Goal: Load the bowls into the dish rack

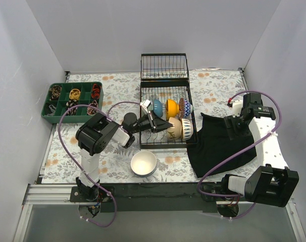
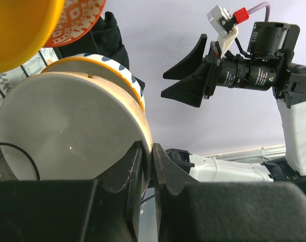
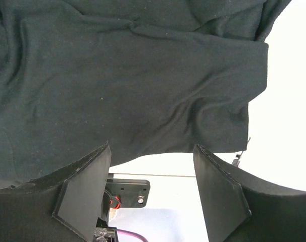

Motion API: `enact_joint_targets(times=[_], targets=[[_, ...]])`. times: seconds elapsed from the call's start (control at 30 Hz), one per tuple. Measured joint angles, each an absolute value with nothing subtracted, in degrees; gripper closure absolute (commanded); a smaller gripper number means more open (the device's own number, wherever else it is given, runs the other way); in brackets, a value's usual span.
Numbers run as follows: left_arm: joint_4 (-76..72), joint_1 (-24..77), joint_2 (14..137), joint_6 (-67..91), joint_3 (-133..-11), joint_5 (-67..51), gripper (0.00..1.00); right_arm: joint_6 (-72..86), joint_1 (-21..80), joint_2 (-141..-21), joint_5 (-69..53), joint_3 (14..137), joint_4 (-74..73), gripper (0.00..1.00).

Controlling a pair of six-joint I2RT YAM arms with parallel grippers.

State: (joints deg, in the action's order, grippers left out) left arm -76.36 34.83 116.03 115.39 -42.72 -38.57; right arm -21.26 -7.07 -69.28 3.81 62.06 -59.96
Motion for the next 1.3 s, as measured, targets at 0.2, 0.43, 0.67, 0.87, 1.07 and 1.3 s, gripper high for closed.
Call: enact_joint_targets(times=[0.2, 0.43, 0.67, 0.87, 1.07, 1.3], targets=[[-72.9, 34.2, 114.1, 114.7, -41.6, -38.2, 1.00, -21.2, -7.1, -70.3, 2.7, 62.2, -59.9, 0.25], [-66.3, 34.1, 111.1, 114.0, -41.6, -37.3, 0.84, -20.9, -7.1, -70.7, 1.4, 62.2, -59.6, 0.26], [-56.0, 33.1, 105.5, 113.8, -41.3, -35.6, 0.57, -19.7, -7.1, -70.5, -1.4, 62.2, -58.1, 0.25], [-42.9, 31.6, 100.4, 107.8, -42.5, -35.2, 0.46, -18.8, -7.1, -69.8, -3.4, 62.2, -57.1, 0.25], [-17.9, 27.7, 95.4, 92.0, -49.8, -38.0, 0.44, -18.0, -7.1, -69.6, -5.1, 62.2, -56.8, 0.24], [9.0, 24.2, 82.0, 65.4, -53.2, -38.8, 0.41, -17.4, -7.1, -66.2, -8.6, 62.1, -54.7, 0.23]])
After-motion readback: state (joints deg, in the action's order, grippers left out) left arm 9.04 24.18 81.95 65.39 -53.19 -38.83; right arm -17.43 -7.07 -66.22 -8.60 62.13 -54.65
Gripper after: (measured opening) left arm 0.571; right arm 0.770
